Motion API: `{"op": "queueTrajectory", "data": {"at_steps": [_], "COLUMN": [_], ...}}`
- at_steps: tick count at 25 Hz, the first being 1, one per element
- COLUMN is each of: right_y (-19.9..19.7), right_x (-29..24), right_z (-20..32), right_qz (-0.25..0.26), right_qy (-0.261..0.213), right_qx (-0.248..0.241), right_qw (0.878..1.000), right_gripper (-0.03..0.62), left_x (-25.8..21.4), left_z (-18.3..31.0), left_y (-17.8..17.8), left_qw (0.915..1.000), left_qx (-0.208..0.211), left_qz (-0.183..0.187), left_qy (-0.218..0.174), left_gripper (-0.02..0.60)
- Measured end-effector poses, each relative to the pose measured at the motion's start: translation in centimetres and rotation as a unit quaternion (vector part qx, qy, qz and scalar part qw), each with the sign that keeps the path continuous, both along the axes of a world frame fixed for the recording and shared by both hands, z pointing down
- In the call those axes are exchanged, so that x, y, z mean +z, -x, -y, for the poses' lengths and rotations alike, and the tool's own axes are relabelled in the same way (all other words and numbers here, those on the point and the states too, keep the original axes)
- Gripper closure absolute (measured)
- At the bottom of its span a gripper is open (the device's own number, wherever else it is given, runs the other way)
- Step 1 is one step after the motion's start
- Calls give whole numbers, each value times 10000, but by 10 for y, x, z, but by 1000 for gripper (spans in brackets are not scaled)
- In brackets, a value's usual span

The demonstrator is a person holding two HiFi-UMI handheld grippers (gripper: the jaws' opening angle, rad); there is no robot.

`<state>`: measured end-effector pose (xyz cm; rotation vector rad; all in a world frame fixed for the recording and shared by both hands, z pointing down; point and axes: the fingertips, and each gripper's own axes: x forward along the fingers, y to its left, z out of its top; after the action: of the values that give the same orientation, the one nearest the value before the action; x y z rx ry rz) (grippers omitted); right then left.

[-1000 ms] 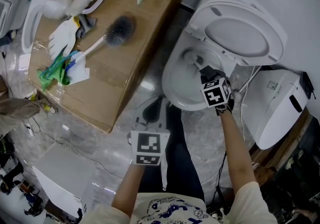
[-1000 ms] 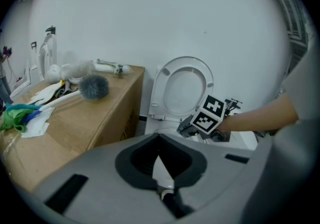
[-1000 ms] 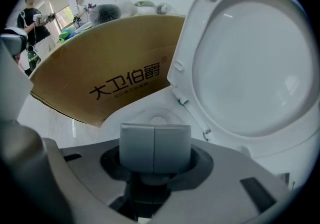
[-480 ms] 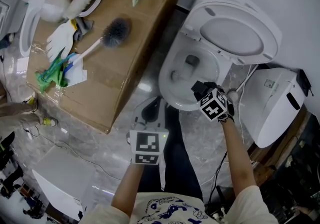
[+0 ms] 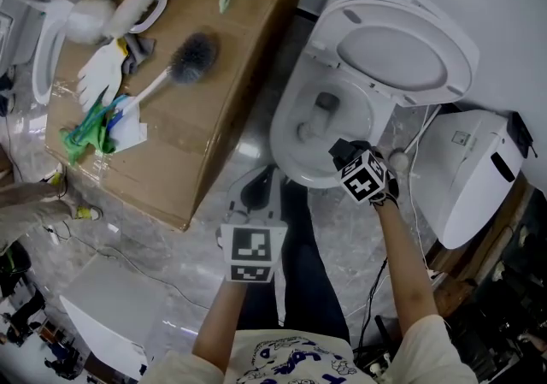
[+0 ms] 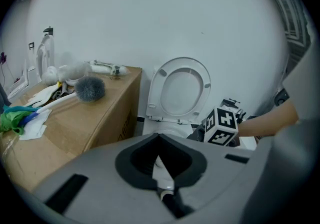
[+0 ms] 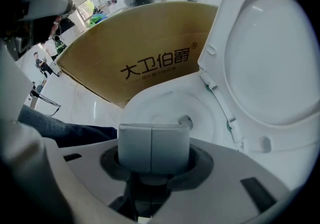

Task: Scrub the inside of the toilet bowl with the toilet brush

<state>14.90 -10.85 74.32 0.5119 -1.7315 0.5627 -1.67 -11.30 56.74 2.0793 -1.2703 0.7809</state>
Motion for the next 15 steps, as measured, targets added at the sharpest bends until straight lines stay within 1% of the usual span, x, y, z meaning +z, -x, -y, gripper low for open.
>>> {"op": "queueTrajectory", "data": {"at_steps": [2, 4, 7, 11, 13, 15], "right_y": [1, 1, -3, -12, -18, -22], "right_x": [-2, -3, -5, -14, -18, -18], "right_z": [3, 3, -7, -21, -25, -24], "right_qz": [63, 60, -47, -152, -248, -396], "right_qy": [0, 55, 281, 580, 633, 580], "right_qx": [82, -5, -434, -958, -1222, -1400], "right_qw": [9999, 10000, 9987, 9936, 9902, 9877], "right_gripper": [430, 430, 430, 430, 430, 430], "left_x": [1, 1, 1, -1, -3, -4], "left_z": [-1, 0, 0, 0, 1, 2], "left_y": [0, 0, 0, -1, -2, -2], "left_qw": [10000, 10000, 10000, 10000, 10000, 10000], "left_qx": [-5, -10, -16, -23, -11, -11], "left_qz": [11, 11, -1, -17, -26, -16], "left_qy": [19, 29, 40, 30, 10, -3], "left_gripper": [580, 580, 580, 580, 580, 580]}}
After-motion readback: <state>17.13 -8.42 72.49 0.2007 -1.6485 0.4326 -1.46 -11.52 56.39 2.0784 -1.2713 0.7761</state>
